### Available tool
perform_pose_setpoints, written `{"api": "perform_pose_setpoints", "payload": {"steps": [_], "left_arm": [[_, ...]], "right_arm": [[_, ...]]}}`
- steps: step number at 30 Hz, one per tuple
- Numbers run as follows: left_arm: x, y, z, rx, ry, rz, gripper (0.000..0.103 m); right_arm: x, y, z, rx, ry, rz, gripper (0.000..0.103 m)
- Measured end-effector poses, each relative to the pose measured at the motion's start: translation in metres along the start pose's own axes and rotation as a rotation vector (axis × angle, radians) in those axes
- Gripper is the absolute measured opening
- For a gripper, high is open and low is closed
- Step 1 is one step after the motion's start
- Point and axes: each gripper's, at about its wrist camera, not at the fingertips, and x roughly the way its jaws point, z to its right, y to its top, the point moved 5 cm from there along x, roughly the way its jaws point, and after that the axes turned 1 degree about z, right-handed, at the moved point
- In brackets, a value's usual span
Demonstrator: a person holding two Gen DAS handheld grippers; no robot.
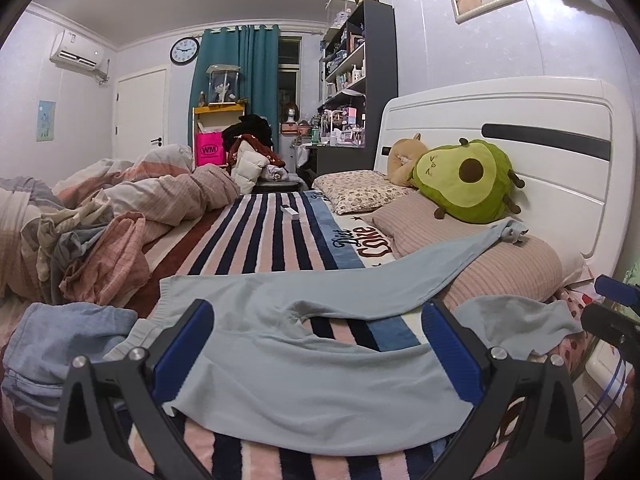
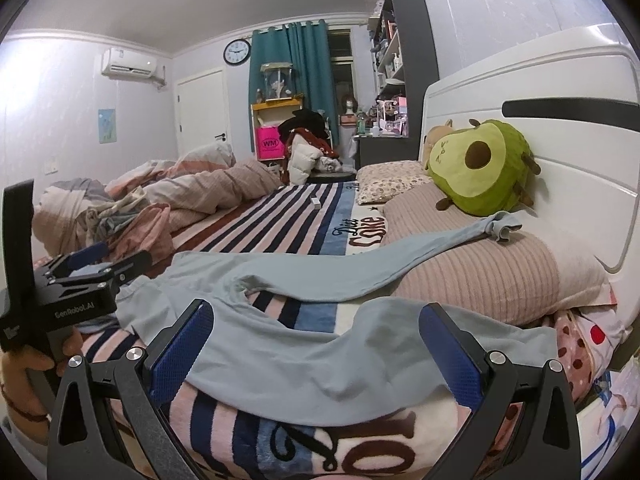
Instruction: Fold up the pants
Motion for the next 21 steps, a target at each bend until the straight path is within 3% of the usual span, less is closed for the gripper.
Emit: {"api": "perform_pose_setpoints", "payload": {"steps": [21], "left_arm": [[-0.0015,-0.0008,-0.0016,-0.004,-0.007,-0.002,0.102]], "right_arm": [[-0.0038,0.0036,-0.0022,0.0,0.017,0.014,0.102]]}}
